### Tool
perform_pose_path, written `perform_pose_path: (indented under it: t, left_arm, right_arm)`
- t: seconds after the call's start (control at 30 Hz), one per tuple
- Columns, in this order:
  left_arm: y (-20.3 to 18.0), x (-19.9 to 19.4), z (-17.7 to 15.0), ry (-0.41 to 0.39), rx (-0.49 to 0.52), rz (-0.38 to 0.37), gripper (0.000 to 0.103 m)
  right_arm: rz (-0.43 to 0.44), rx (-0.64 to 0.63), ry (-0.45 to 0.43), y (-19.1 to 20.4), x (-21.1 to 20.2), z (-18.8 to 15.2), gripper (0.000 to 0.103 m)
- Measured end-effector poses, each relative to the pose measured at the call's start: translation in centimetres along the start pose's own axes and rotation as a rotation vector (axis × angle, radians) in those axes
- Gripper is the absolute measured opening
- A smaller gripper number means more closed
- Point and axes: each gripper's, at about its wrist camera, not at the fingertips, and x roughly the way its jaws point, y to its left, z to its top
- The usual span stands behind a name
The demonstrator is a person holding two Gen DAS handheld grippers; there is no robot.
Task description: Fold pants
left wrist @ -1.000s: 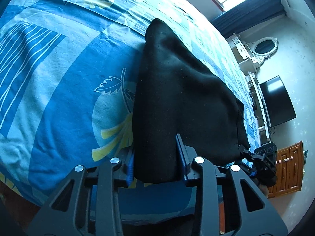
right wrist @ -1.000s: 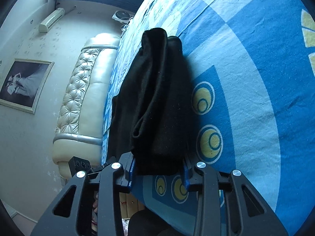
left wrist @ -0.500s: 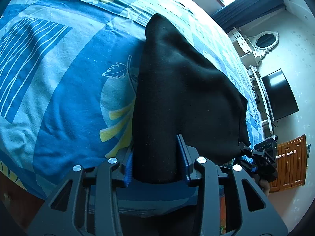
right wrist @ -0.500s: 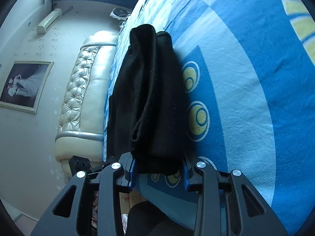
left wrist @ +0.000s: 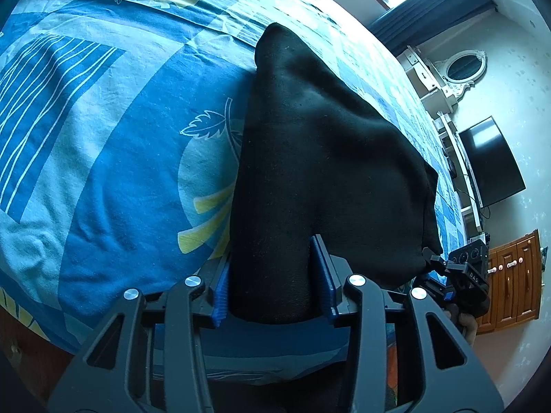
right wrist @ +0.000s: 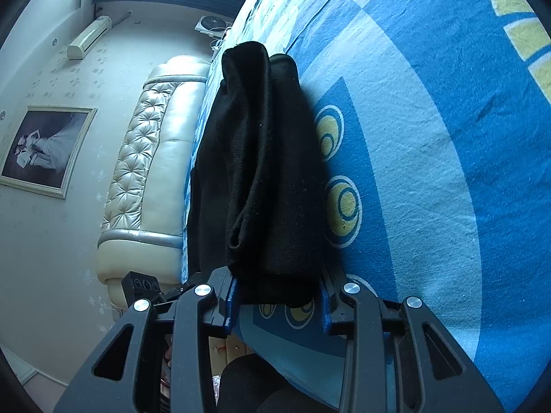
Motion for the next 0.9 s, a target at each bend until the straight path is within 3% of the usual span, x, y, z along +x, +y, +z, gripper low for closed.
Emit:
perform_pose_path:
  t: [0.27,0.33,0.5,0.6,0.9]
  left_arm:
    - [0.0,-0.1,0.0,-0.004,0.002,0.001,0.043]
    - [0.0,-0.1,0.0,-0.006,0.001,0.006,0.048]
    - [0.8,0.0,0.0,-0.002,-0.029,-0.049,0.078]
    - [0.3,0.0,-0.3,-0.005,-0.015,-0.052,0.087]
    - [-1.2,-0.6,-1.3,-0.024,0.062,0.048,0.088]
  right_arm:
    - [0.009,0.002,0.001,-0.4,-0.3,0.1,0.035]
    - [0.020,0.006,0.005,-0.6,-0.4,0.2,0.036]
    - [0.079,0.025,0.007,-0.9,-0.8,0.3,0.044]
    - [0.114,0.044,0.000,-1.3,-1.4,0.1,0.047]
    - [0.155,0.118,-0.037,-2.3,-3.6,-0.4,0.053]
